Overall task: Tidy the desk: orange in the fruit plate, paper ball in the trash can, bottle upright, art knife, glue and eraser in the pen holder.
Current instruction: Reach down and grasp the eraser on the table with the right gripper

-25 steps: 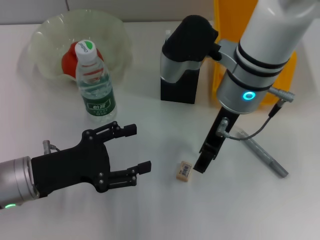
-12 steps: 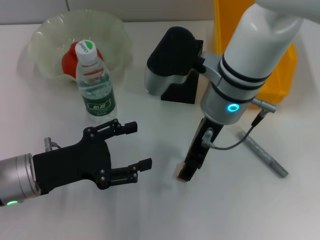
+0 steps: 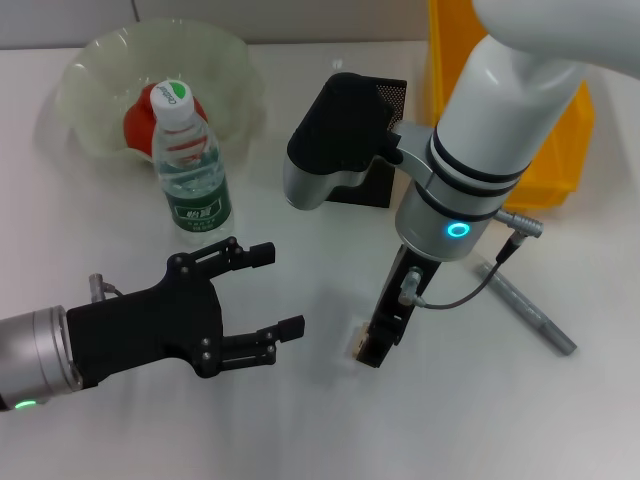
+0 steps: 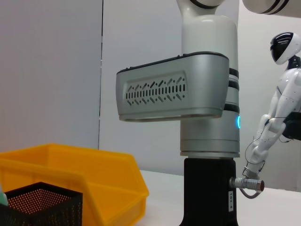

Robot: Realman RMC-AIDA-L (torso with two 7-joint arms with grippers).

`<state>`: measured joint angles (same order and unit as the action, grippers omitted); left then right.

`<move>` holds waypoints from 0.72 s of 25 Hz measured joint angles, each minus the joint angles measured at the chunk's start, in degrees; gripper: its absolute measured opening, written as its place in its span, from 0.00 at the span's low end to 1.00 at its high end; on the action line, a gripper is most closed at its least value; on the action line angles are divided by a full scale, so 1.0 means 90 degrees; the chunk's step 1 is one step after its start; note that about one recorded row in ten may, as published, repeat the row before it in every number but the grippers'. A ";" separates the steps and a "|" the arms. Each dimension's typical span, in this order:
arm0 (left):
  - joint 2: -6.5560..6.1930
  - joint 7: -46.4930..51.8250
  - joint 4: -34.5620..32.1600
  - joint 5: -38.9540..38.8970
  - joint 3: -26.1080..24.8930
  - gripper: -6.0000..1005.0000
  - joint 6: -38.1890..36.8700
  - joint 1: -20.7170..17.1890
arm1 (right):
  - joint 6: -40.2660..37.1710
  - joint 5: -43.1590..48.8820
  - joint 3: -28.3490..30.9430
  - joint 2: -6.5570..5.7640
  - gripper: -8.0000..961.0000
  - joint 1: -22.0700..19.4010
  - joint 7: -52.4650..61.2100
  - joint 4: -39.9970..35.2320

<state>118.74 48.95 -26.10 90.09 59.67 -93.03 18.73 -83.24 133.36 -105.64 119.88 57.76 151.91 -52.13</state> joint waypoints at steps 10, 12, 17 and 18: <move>0.0009 0.0000 0.0000 0.0000 0.0000 0.83 0.0059 0.0026 | 0.0145 -0.0102 -0.0176 0.0000 0.70 0.0016 -0.0038 0.0012; 0.0009 0.0000 0.0000 0.0000 0.0000 0.83 0.0068 0.0027 | 0.0150 -0.0102 -0.0197 0.0000 0.70 0.0018 -0.0038 0.0012; 0.0010 0.0000 0.0000 0.0000 0.0000 0.83 0.0086 0.0028 | 0.0210 -0.0102 -0.0234 0.0000 0.69 0.0029 -0.0043 0.0036; 0.0010 0.0000 -0.0001 0.0000 0.0000 0.83 0.0086 0.0028 | 0.0256 -0.0122 -0.0239 0.0000 0.69 0.0033 -0.0047 0.0074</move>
<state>118.83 48.95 -26.10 90.09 59.68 -92.26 18.99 -80.94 132.26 -107.78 119.88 58.06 151.48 -51.47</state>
